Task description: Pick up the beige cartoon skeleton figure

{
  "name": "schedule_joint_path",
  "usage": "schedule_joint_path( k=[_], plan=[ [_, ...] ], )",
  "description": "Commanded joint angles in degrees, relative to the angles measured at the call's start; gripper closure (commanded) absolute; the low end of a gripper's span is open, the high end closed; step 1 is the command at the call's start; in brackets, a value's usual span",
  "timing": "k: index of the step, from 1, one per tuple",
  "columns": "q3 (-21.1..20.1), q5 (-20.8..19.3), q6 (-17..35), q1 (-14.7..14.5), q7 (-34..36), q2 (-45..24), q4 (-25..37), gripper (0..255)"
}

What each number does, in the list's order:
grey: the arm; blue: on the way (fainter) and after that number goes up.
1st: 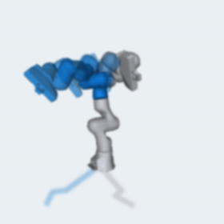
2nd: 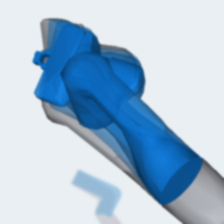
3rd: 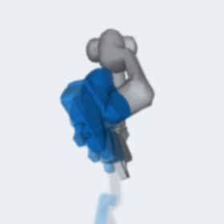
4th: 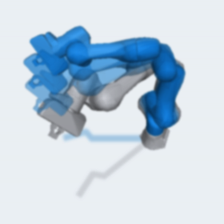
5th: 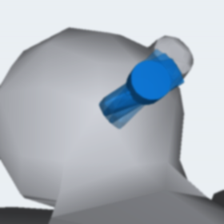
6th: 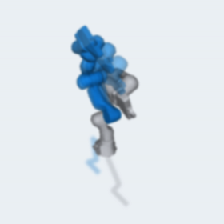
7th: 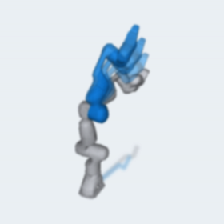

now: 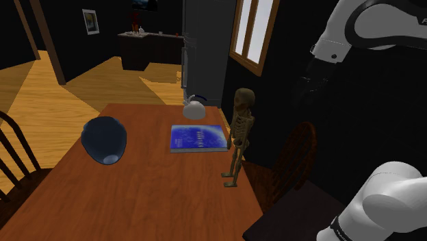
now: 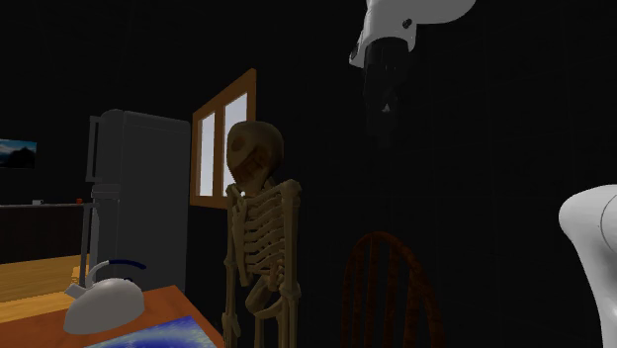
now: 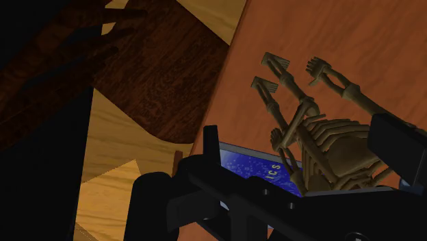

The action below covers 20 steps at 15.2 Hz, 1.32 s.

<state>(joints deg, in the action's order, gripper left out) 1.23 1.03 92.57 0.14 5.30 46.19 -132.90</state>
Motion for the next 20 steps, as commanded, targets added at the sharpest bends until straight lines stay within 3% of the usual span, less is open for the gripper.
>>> schedule_joint_path(
  k=[1, 9, 15, 20],
  plan=[
    [0.0, 0.0, 0.0, 0.0, 0.0, 0.0, 0.0, 0],
    [-12.7, 2.3, 5.6, 0.1, 16.7, -10.3, 3.0, 0],
    [-21.4, 0.8, 8.5, 1.2, 29.4, -21.5, 9.2, 0],
    [-21.7, 0.9, 12.3, 1.0, 29.8, -21.6, 5.4, 0]
  ],
)
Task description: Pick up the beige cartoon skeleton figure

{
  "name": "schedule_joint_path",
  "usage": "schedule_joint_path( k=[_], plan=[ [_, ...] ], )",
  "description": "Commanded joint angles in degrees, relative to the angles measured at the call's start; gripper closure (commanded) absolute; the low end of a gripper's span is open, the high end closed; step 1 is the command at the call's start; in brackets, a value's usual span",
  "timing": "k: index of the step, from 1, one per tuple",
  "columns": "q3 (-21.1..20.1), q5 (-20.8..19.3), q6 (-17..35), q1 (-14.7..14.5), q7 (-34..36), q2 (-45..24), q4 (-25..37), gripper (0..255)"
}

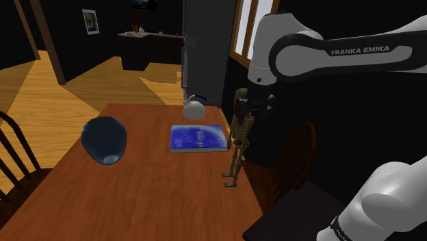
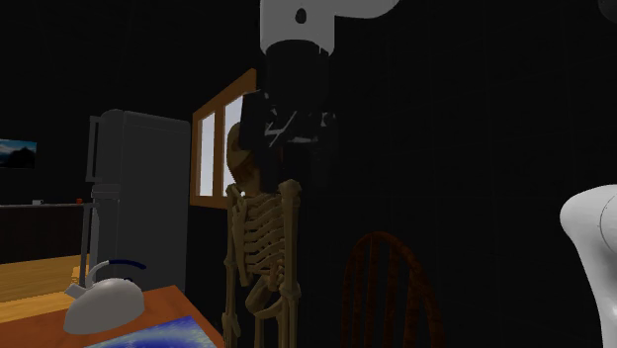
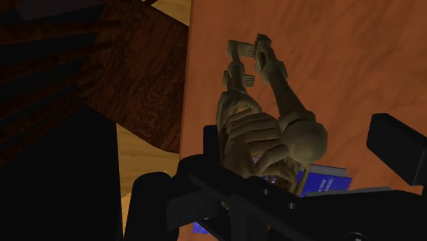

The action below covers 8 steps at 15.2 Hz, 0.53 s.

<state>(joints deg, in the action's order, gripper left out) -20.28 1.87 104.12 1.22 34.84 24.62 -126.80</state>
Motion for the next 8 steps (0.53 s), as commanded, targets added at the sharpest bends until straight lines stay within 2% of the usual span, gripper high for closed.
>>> schedule_joint_path(
  k=[1, 4, 5, 8],
  plan=[
    [-0.2, 0.1, 1.5, -0.1, 0.3, -0.1, -1.4, 0],
    [-0.4, 0.1, 2.7, -0.1, 0.4, -0.2, -2.6, 0],
    [-0.4, 0.1, 2.8, -0.2, 0.4, -0.1, -2.7, 255],
    [-0.3, 0.1, 2.8, -0.2, 0.4, 0.0, -2.8, 255]
  ],
)
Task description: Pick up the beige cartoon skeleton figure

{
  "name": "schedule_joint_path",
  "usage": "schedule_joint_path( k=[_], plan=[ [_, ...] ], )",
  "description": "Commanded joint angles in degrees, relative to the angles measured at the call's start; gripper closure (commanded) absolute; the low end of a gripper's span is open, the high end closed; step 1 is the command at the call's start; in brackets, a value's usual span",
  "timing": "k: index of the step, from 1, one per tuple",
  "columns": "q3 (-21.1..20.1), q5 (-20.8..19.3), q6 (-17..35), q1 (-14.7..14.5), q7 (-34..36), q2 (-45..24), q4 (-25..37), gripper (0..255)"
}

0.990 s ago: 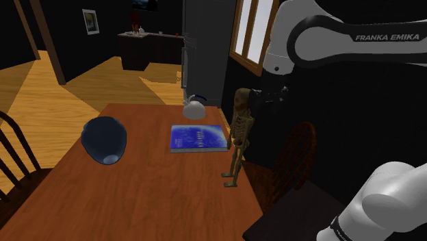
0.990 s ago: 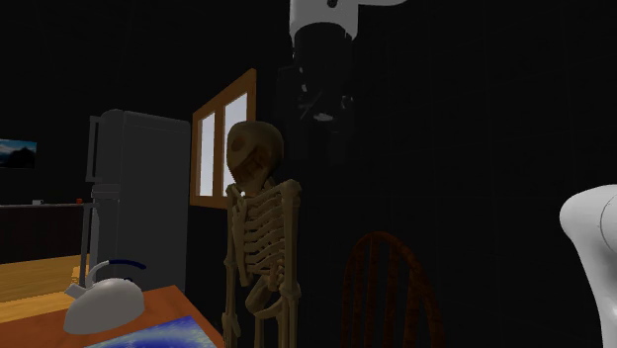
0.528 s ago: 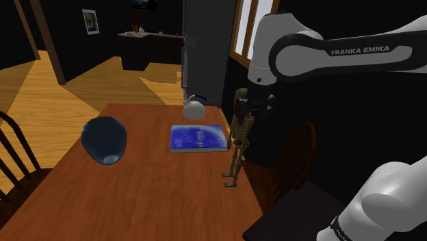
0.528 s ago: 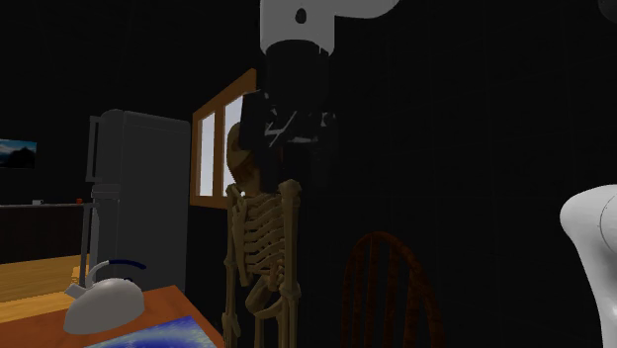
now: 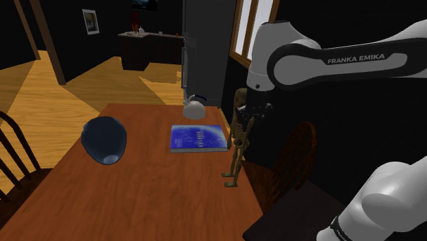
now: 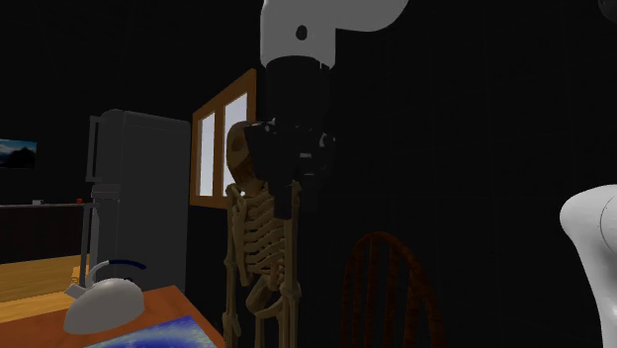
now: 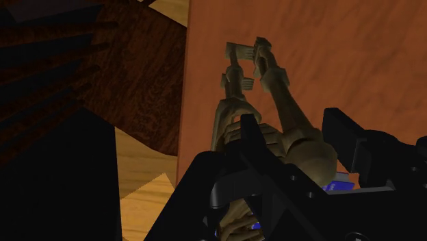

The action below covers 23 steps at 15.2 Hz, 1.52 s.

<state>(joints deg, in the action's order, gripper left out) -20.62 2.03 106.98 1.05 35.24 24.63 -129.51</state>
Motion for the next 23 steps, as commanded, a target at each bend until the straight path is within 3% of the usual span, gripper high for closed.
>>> schedule_joint_path(
  k=[1, 6, 23],
  plan=[
    [0.0, 0.0, 0.0, 0.0, 0.0, -0.1, -0.1, 255],
    [0.0, -0.1, -0.1, 0.0, 0.0, -0.2, 0.1, 255],
    [0.8, -0.6, -11.7, 0.6, -0.8, -0.5, 12.1, 255]
  ],
)
